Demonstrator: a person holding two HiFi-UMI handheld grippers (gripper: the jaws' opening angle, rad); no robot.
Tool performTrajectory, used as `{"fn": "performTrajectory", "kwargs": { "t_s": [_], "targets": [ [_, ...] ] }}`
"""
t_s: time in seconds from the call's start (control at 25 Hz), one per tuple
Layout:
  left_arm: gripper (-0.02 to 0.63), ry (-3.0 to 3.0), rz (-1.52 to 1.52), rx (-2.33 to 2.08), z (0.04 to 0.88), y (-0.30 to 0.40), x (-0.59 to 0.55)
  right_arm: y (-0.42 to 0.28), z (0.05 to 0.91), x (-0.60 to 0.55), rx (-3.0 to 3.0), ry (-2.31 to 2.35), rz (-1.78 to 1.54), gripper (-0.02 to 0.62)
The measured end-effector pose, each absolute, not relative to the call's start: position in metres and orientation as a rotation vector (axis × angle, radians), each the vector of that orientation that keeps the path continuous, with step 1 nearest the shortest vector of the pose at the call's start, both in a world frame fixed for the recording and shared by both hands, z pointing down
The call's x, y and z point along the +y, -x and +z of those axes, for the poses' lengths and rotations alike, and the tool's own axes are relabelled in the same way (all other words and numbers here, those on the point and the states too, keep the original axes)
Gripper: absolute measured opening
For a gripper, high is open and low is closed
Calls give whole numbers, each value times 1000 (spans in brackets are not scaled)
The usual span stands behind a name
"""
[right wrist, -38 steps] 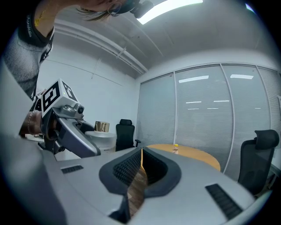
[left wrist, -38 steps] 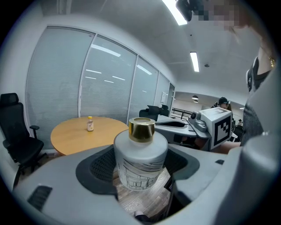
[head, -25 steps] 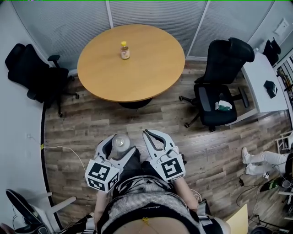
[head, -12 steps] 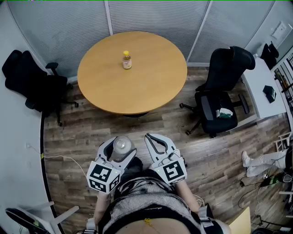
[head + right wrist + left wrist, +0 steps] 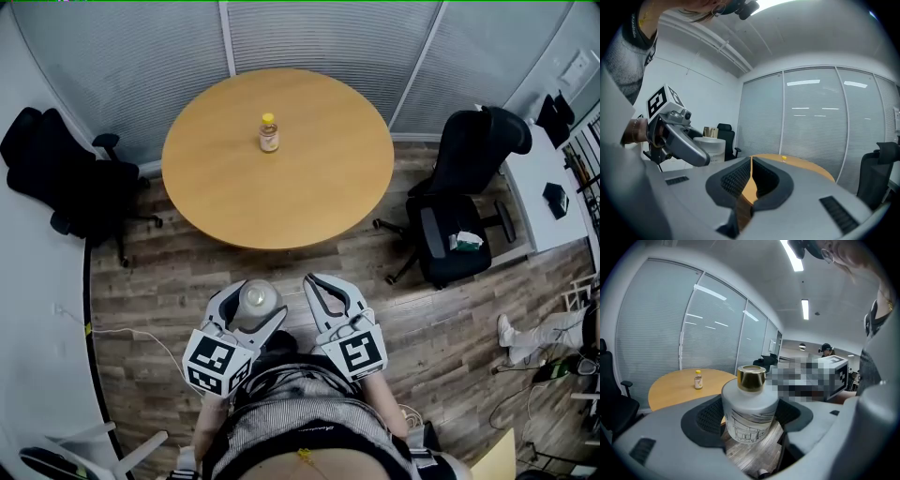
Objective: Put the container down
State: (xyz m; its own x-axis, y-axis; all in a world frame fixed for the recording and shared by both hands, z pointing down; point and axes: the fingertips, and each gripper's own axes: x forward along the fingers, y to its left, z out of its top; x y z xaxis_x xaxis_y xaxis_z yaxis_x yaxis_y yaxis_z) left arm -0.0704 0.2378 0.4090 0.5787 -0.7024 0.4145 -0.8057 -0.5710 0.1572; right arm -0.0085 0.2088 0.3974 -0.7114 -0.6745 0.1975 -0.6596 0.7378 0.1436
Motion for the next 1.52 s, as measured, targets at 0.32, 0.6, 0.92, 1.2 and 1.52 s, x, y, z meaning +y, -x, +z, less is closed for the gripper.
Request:
{"fn": "performTrajectory", "kwargs": {
  "t_s": [0.32,0.6,0.92,1.2,1.52],
  "targets": [
    [324,-2492,443,-1193,414,84,214,25,399,185,-2699,-1087,-64,23],
    [324,-2496,431,-1190,417,101,200,43,401,169,-2700,-1129,-20,23],
    [324,-2489,434,-1201,421,124,190,64,408,158,-2698,-1124,-22,23],
    [324,-2473,433,-1204,423,127,178,69,409,147,-2691,-1086,-65,23],
    [324,-2440,446,-1227,429,121,153,62,410,121,-2715,-1082,2,23]
  ]
}}
